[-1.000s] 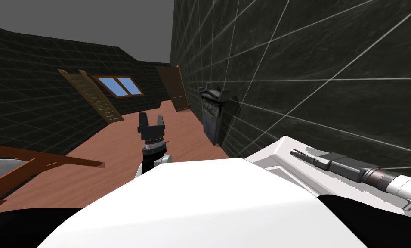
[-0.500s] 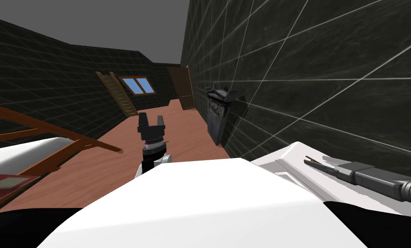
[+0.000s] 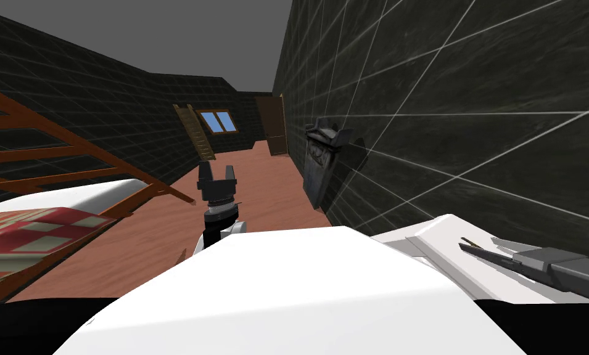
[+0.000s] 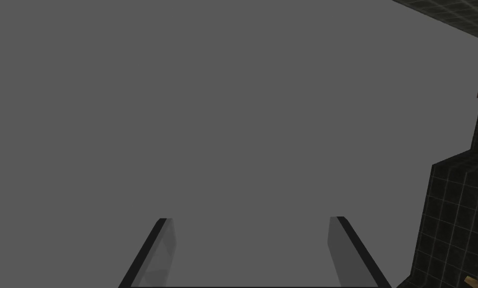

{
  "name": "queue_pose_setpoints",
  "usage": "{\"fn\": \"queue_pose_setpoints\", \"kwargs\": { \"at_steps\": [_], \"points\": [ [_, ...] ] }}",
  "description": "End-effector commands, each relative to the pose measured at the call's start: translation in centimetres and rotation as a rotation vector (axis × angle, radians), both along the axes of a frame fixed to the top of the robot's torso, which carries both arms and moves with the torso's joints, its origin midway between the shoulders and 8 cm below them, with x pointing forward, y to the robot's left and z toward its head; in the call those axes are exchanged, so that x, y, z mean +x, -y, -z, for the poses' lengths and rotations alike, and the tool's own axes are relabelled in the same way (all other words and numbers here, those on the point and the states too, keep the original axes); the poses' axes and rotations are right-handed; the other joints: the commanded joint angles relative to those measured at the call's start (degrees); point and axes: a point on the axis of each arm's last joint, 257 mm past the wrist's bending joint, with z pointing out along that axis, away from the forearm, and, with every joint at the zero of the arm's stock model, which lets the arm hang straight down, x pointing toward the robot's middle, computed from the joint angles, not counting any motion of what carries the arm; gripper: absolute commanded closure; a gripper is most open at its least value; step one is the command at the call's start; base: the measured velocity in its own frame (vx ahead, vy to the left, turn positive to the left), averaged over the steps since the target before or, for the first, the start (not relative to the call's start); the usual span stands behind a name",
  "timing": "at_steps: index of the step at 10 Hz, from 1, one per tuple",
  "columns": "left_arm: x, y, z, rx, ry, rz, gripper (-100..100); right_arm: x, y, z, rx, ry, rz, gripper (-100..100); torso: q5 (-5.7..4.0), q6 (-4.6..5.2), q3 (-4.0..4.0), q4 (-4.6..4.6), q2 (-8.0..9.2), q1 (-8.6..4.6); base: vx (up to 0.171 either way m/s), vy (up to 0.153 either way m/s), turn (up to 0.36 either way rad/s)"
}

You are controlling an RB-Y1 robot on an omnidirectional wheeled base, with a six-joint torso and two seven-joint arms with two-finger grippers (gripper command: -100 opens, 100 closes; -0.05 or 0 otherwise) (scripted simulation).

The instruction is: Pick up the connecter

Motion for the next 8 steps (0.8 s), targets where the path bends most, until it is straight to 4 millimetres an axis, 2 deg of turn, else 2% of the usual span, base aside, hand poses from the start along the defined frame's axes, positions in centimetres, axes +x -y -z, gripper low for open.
{"fn": "queue_pose_setpoints", "kwargs": {
  "at_steps": [1, 4, 5, 7, 8],
  "points": [
    [0.0, 0.0, 0.0, 0.0, 0.0, 0.0, 0, -1.1, 0.4, 0.0, -0.005, -0.042, 0.011, -100, 0.0, 0.0, 0.0, 0.0, 0.0, 0.0, -0.043, -0.001, 0.119],
    [0.0, 0.0, 0.0, 0.0, 0.0, 0.0, 0, -3.7, 1.4, 0.0, -0.019, -0.139, 0.027, -100, -0.01, 0.06, -0.01, 0.01, -0.03, -0.02, -0.041, 0.001, 0.176],
    [0.0, 0.0, 0.0, 0.0, 0.0, 0.0, 0, -3.9, 1.4, 0.0, -0.019, -0.147, 0.03, -100, -0.01, 0.04, -0.01, 0.0, -0.03, -0.02, -0.033, -0.004, 0.138],
    [0.0, 0.0, 0.0, 0.0, 0.0, 0.0, 0, -6.0, 2.0, -0.1, -0.026, -0.229, 0.042, -100, -0.01, 0.03, -0.02, 0.0, -0.05, -0.04, -0.045, 0.0, 0.242],
    [0.0, 0.0, 0.0, 0.0, 0.0, 0.0, 0, -6.3, 2.0, 0.0, -0.026, -0.239, 0.045, -100, -0.02, 0.04, -0.01, 0.0, -0.03, -0.04, -0.034, 0.001, 0.098]
  ]
}}
